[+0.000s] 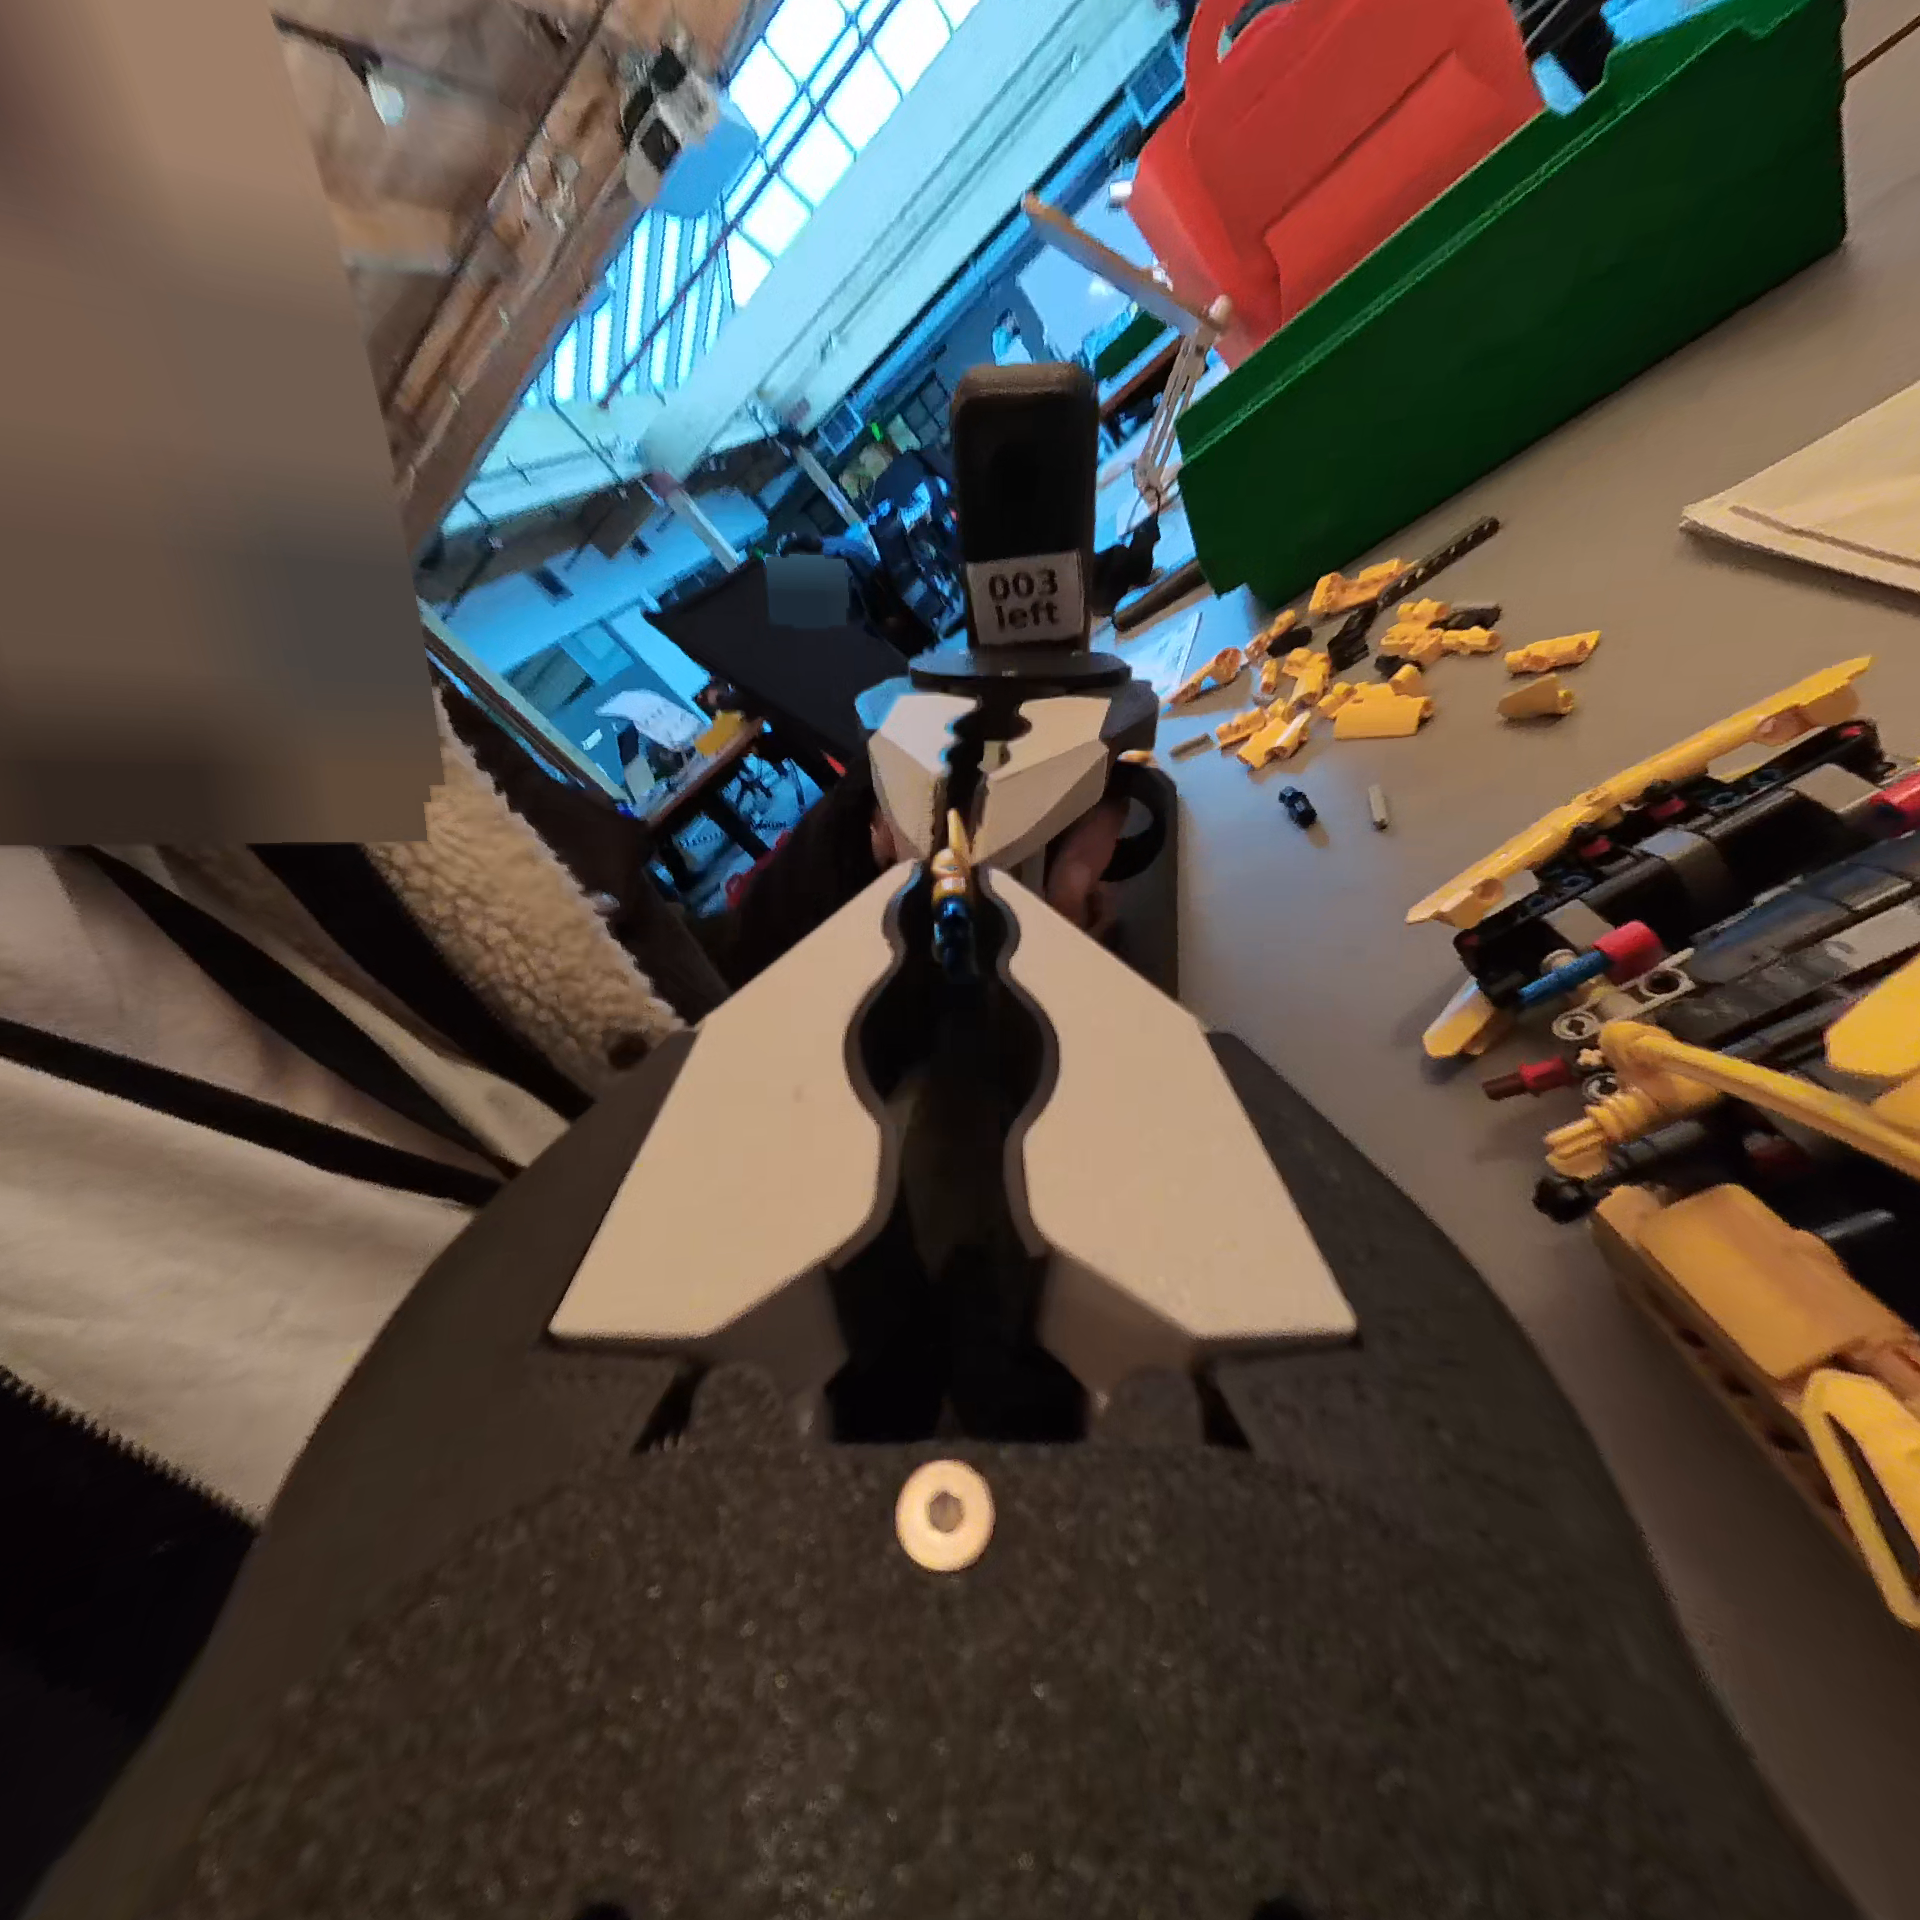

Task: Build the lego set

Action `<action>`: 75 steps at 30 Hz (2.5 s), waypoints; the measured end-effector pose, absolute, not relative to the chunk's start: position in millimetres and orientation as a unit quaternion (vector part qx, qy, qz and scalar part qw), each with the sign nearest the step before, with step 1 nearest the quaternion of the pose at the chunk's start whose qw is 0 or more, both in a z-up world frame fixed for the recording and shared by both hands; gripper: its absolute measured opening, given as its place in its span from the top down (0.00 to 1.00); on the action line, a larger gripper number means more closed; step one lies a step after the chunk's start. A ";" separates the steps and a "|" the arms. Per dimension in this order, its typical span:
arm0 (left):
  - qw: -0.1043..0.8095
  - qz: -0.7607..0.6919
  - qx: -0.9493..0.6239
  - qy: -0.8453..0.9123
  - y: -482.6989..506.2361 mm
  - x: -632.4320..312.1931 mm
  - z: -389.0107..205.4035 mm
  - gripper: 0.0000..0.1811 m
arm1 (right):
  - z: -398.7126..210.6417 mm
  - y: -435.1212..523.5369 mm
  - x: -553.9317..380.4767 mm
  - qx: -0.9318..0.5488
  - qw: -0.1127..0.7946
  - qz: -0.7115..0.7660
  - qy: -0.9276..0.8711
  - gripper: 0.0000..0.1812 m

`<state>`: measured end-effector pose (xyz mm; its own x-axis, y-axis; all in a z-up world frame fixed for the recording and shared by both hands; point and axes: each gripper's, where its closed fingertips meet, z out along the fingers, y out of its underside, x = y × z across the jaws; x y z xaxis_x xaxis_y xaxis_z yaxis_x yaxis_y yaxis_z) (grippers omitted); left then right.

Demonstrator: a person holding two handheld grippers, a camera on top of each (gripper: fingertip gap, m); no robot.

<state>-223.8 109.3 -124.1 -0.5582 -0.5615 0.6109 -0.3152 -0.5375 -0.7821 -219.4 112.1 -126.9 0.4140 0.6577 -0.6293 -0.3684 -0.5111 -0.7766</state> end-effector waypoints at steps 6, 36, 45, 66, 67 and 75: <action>0.058 -0.730 -0.467 0.496 100.9 -222.0 -131.7 0.99 | -134.7 106.6 -221.2 -0.707 0.460 0.520 -0.132 0.97; 0.073 -0.704 -0.493 0.505 98.6 -211.9 -139.5 0.92 | -216.8 28.9 -111.1 -0.900 0.288 0.327 -0.003 0.97; 0.073 -0.706 -0.499 0.497 101.7 -210.9 -139.4 0.92 | -246.7 14.6 -97.8 -0.919 0.275 0.279 -0.035 0.94; 0.077 -0.697 -0.545 0.460 117.6 -200.4 -147.4 0.92 | -252.4 62.9 -67.3 -0.930 0.338 -0.023 -0.144 0.98; 0.078 -0.689 -0.555 0.459 119.1 -197.9 -150.6 0.92 | -251.0 62.4 -72.7 -0.929 0.332 -0.021 -0.165 0.97; 0.055 -0.680 -0.559 0.471 111.4 -194.2 -156.0 0.92 | -164.8 102.7 -182.3 -0.773 0.468 -0.099 -0.418 0.98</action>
